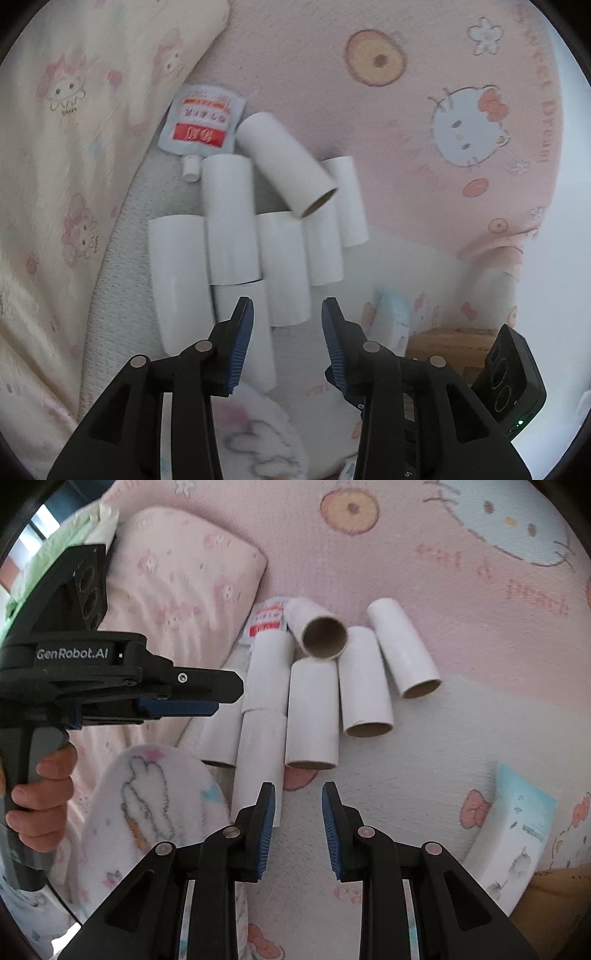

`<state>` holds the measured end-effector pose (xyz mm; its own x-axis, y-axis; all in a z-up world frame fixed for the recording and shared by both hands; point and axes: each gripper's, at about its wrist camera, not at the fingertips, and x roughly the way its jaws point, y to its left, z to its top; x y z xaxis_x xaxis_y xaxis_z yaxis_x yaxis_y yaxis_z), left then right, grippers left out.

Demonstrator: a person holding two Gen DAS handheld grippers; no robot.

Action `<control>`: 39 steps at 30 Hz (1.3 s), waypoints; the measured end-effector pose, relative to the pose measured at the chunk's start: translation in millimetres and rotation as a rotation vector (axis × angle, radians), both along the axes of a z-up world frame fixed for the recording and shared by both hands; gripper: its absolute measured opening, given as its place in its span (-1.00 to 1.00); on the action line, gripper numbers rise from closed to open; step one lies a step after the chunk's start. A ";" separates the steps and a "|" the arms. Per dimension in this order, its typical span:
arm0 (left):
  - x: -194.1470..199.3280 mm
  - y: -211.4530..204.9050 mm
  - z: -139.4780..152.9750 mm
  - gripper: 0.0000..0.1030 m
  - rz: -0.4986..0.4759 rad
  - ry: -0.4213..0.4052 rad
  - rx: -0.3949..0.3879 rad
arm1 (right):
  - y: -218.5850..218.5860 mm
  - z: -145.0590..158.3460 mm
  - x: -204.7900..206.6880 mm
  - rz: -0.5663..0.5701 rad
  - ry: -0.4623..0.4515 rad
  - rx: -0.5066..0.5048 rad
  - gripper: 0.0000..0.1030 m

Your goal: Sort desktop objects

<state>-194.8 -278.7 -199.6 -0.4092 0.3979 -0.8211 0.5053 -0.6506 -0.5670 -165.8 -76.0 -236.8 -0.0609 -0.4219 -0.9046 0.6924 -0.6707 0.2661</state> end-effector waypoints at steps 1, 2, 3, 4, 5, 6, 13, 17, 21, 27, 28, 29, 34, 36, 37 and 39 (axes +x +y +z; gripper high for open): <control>-1.2 -1.2 -4.6 -0.19 -0.010 -0.016 -0.005 | -3.2 -4.2 -0.5 0.004 -0.013 0.010 -0.56; -2.2 -1.2 -8.5 -0.19 -0.018 -0.028 -0.001 | -5.7 -7.6 -1.3 0.004 -0.024 0.017 -0.56; -3.8 -1.4 -14.2 -0.19 -0.025 -0.051 0.008 | -8.2 -11.0 -2.4 0.003 -0.035 0.021 -0.56; -5.1 -1.0 -18.4 -0.19 -0.028 -0.071 0.013 | -10.8 -14.5 -3.6 0.001 -0.047 0.022 -0.56; -6.7 -1.4 -23.7 -0.19 -0.030 -0.099 0.013 | -13.1 -17.5 -4.5 0.000 -0.059 0.021 -0.56; -8.9 -1.7 -30.3 -0.19 -0.027 -0.135 0.004 | -15.2 -19.7 -5.0 -0.001 -0.068 0.019 -0.56; -27.0 6.9 -50.4 -0.19 -0.079 -0.210 0.003 | -29.7 -37.2 -5.9 0.023 -0.119 0.014 -0.46; -34.0 12.2 -59.1 -0.15 -0.100 -0.242 0.009 | -29.9 -44.8 -7.7 0.009 -0.166 -0.034 -0.41; -31.2 6.5 -65.7 -0.14 -0.075 -0.249 0.077 | -31.4 -53.2 -11.4 -0.013 -0.222 -0.066 -0.39; -28.3 9.5 -62.9 -0.14 -0.081 -0.242 0.052 | -38.2 -60.3 -10.2 -0.013 -0.241 -0.075 -0.28; -28.0 10.8 -62.8 -0.14 -0.079 -0.242 0.050 | -39.2 -60.3 -8.8 -0.014 -0.239 -0.074 -0.27; -27.8 12.7 -63.1 -0.14 -0.077 -0.240 0.046 | -40.3 -59.9 -7.2 -0.012 -0.234 -0.073 -0.26; -24.8 21.8 -54.3 -0.14 -0.085 -0.204 0.004 | -44.9 -54.4 3.5 -0.011 -0.188 -0.069 -0.25; -23.4 24.8 -49.9 -0.14 -0.088 -0.182 -0.003 | -44.0 -50.7 6.8 -0.020 -0.172 -0.067 -0.25; -22.2 28.9 -46.7 -0.14 -0.096 -0.164 -0.004 | -42.6 -48.5 8.4 -0.029 -0.164 -0.063 -0.25; -20.9 35.2 -41.6 -0.14 -0.105 -0.138 -0.009 | -37.1 -43.1 12.6 -0.048 -0.146 -0.064 -0.25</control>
<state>-215.6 -243.4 -241.2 -0.2487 0.4247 -0.8705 0.5069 -0.7088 -0.4906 -153.3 -113.1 -280.0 0.0481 -0.4784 -0.8768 0.6104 -0.6807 0.4049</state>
